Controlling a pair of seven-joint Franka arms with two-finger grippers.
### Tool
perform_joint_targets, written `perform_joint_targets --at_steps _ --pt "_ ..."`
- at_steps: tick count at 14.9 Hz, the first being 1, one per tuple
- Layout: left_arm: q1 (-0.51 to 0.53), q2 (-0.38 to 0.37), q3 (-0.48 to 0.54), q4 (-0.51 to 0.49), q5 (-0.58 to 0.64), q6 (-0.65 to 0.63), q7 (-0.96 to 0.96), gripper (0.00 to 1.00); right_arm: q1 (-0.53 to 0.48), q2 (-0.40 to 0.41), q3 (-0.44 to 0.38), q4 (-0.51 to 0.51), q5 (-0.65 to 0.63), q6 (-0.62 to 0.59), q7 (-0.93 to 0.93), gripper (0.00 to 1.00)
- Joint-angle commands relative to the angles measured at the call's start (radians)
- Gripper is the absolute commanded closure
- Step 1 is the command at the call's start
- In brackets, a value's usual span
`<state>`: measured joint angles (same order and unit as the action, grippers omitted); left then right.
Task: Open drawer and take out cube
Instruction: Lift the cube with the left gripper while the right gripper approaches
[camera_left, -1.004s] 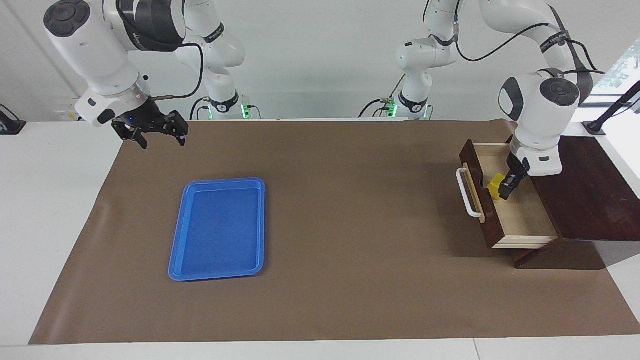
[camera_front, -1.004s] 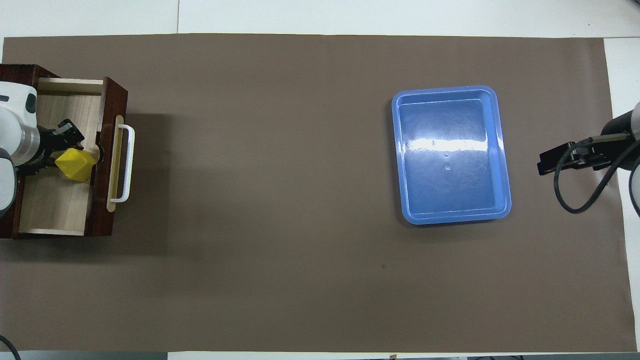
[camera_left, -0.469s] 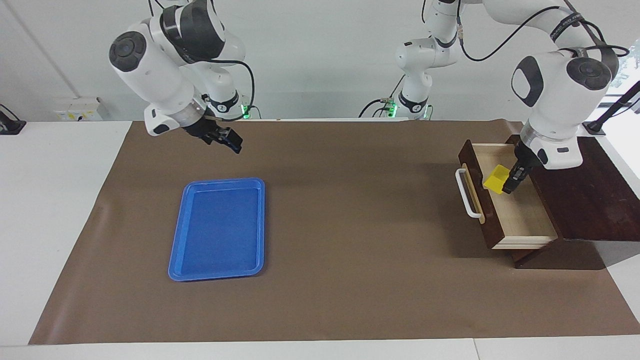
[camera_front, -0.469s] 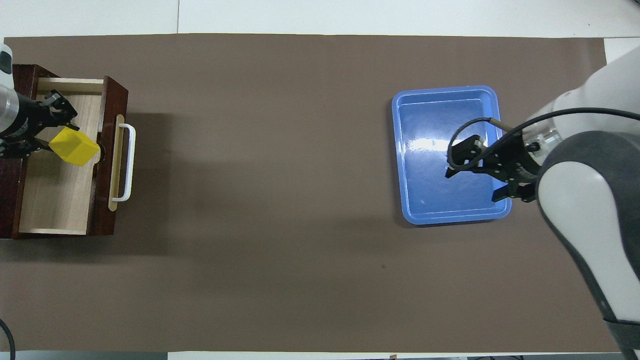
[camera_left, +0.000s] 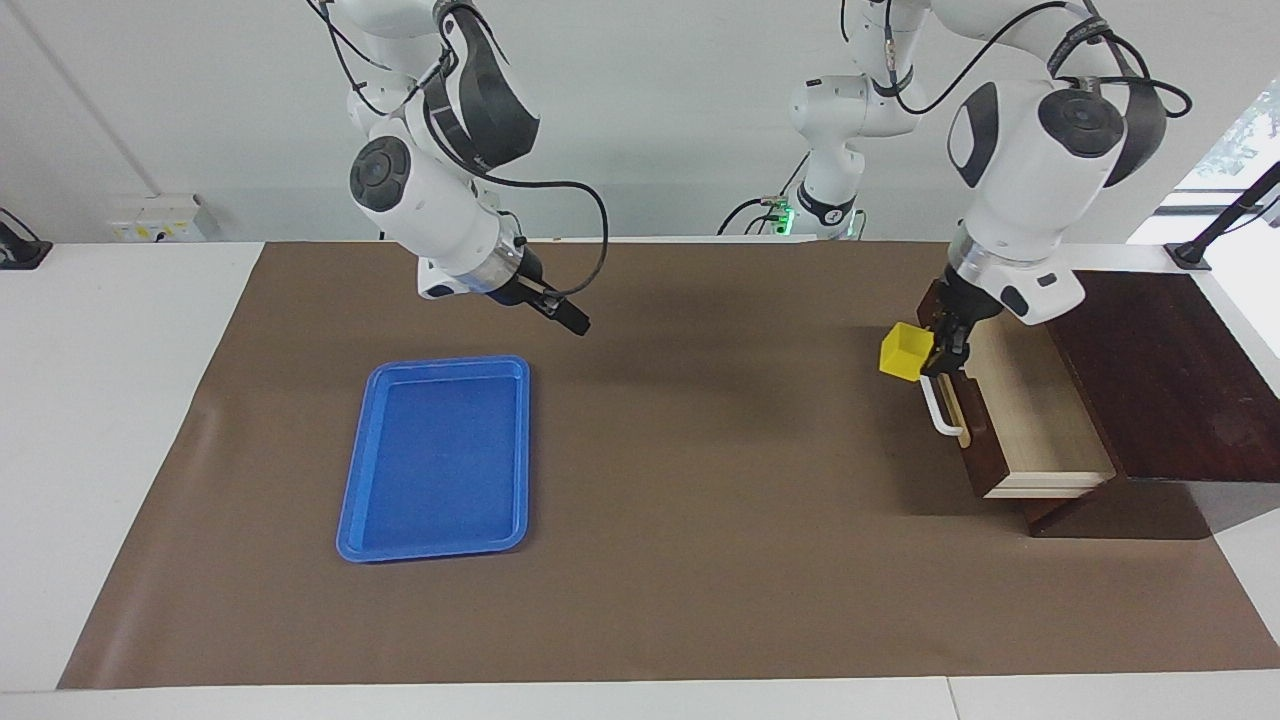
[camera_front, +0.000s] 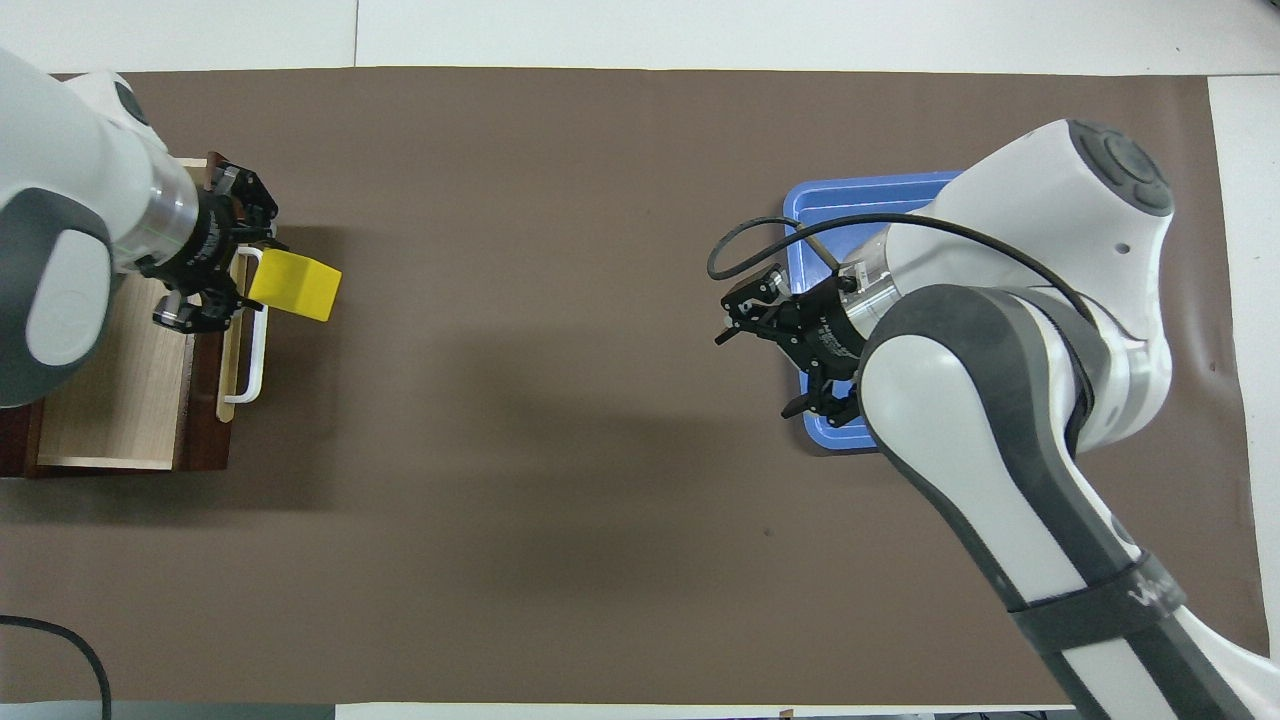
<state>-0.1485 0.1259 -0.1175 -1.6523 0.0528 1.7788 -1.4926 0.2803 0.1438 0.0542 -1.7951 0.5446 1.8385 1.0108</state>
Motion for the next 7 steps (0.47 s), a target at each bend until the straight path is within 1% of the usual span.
perform_joint_targets --at_steps 1,2,4,6,7 --pt "-0.094 -0.081 0.016 -0.153 -0.013 0.105 -0.222 1.0 0.038 -0.009 -0.005 -0.065 0.09 0.083 0.057 0.0" --pt "-0.124 -0.104 0.016 -0.205 -0.013 0.143 -0.309 1.0 0.051 -0.009 -0.005 -0.081 0.118 0.106 0.071 0.0" --pt "-0.164 -0.141 0.016 -0.28 -0.013 0.194 -0.467 1.0 0.06 0.016 -0.005 -0.086 0.19 0.139 0.109 0.0" --pt "-0.2 -0.158 0.015 -0.323 -0.013 0.246 -0.529 1.0 0.069 0.043 -0.005 -0.076 0.218 0.169 0.159 0.0" --pt "-0.216 -0.16 0.015 -0.327 -0.013 0.246 -0.563 1.0 0.088 0.057 -0.005 -0.076 0.221 0.186 0.166 0.0"
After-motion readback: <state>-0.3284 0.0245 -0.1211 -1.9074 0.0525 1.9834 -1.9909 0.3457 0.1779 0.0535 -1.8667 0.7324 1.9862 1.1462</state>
